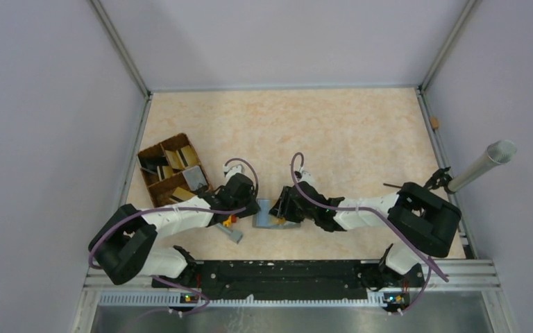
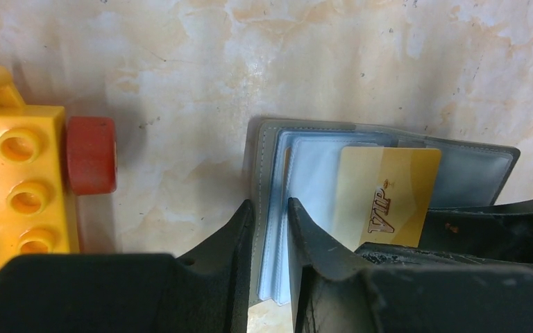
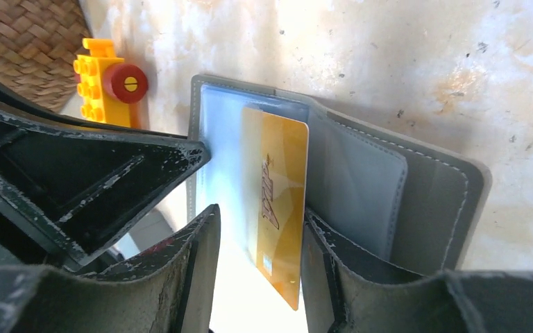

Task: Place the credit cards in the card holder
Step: Insert the credit card into the card holder, then pick up the credit card from the storage box.

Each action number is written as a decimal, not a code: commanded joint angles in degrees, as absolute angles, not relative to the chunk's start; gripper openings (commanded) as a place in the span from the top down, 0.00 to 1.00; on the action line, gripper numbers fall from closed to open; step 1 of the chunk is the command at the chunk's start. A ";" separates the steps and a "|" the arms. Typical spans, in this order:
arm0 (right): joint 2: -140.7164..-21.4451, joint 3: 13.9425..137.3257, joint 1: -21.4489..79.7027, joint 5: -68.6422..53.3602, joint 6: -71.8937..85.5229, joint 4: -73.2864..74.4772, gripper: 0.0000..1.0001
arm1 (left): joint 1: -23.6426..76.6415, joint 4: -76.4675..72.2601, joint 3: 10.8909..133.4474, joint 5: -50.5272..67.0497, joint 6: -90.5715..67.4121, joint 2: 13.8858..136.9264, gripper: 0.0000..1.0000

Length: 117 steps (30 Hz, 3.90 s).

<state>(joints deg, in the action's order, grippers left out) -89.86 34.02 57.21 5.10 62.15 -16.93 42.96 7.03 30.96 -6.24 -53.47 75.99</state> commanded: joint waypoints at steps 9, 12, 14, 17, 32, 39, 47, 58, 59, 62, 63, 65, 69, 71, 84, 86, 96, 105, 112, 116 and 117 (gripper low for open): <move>-88.90 39.43 60.19 14.65 52.40 -0.32 0.48 | 43.24 14.11 29.09 -7.03 -52.65 76.10 0.76; -88.76 42.02 60.99 15.97 49.12 3.37 0.44 | 43.29 14.15 29.26 -6.99 -52.65 76.10 0.76; -88.88 43.45 61.14 16.36 47.34 4.95 0.41 | 43.29 14.15 29.27 -6.94 -52.73 76.08 0.76; -88.96 45.48 61.67 17.52 45.28 7.85 0.39 | 43.30 14.15 29.28 -6.81 -52.73 75.94 0.76; -92.85 46.00 61.81 6.76 49.00 -0.94 0.47 | 43.24 13.48 28.11 -5.53 -53.84 74.26 0.71; -94.29 48.04 61.79 5.40 49.70 -3.79 0.54 | 43.32 12.81 27.04 -4.54 -55.50 72.12 0.68; -92.96 47.04 61.81 6.06 50.79 -6.26 0.69 | 43.25 14.79 27.39 -6.02 -56.24 68.69 0.59; -79.52 43.41 57.65 6.93 46.46 -4.32 0.57 | 41.95 30.67 39.34 -14.96 -46.76 57.20 0.20; -78.13 42.93 56.83 6.08 45.47 -4.57 0.55 | 41.07 32.12 40.83 -14.95 -44.87 56.54 0.17; -75.47 42.91 54.28 2.83 41.41 -4.43 0.48 | 37.52 36.19 45.87 -14.61 -38.21 55.37 0.08; -75.14 43.16 53.54 1.44 39.60 -4.63 0.46 | 35.99 37.25 47.31 -14.24 -35.25 55.27 0.06; -75.38 43.68 52.35 -2.24 35.32 -5.89 0.41 | 31.69 39.93 50.25 -14.84 -29.83 55.49 0.02; -78.87 49.08 49.53 -10.47 26.30 -7.45 0.35 | 17.31 44.42 52.99 -15.39 -23.73 56.09 0.01; -81.94 53.82 49.37 -12.35 21.45 -5.61 0.33 | 11.20 44.06 52.86 -16.35 -22.08 55.58 0.01; -100.96 71.33 50.17 -13.83 20.18 -4.29 0.33 | -15.84 35.93 58.20 -20.84 -18.20 66.34 0.01; -100.48 70.17 50.28 -14.68 20.47 -5.37 0.33 | -16.82 35.83 61.56 -23.23 -17.15 70.18 0.01; -91.97 60.19 50.24 -15.14 22.05 -7.46 0.34 | -25.36 32.84 69.62 -15.97 -13.17 83.07 0.01; -87.57 54.58 50.15 -17.41 24.58 -10.19 0.34 | -25.93 31.75 70.10 -9.15 -10.07 87.72 0.01; -86.54 53.14 49.58 -17.36 25.28 -10.26 0.36 | -26.27 33.06 72.48 -11.82 -10.02 92.70 0.03; -86.46 52.60 49.51 -18.35 26.28 -11.34 0.37 | -26.34 33.22 73.56 -12.16 -9.69 94.38 0.06; -86.47 52.44 49.53 -18.69 26.61 -11.68 0.37 | -26.36 33.29 73.87 -12.35 -9.67 94.78 0.06</move>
<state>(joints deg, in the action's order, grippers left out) -88.88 52.86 49.71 -17.06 25.32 -8.23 -25.85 33.95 70.63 -11.42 -10.52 93.95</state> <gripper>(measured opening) 0.636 0.947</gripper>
